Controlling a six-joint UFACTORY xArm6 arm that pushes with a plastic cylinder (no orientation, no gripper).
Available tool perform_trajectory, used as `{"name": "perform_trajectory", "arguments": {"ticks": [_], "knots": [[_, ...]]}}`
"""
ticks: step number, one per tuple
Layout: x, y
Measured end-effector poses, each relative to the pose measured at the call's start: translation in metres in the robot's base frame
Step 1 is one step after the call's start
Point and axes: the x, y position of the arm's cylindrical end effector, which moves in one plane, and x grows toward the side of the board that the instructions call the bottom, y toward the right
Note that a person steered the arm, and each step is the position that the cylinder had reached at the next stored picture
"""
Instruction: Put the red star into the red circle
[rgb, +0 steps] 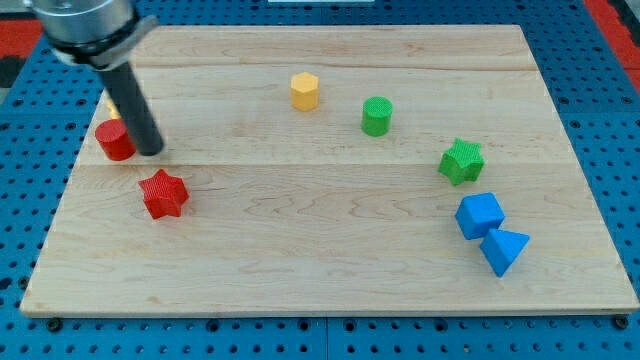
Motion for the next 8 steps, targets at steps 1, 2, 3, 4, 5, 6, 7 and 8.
{"name": "perform_trajectory", "arguments": {"ticks": [1,2,3,4,5,6,7,8], "knots": [[0.037,0.087],[0.119,0.089],[0.077,0.036],[0.032,-0.029],[0.031,0.033],[0.084,0.024],[0.093,-0.042],[0.069,-0.064]]}}
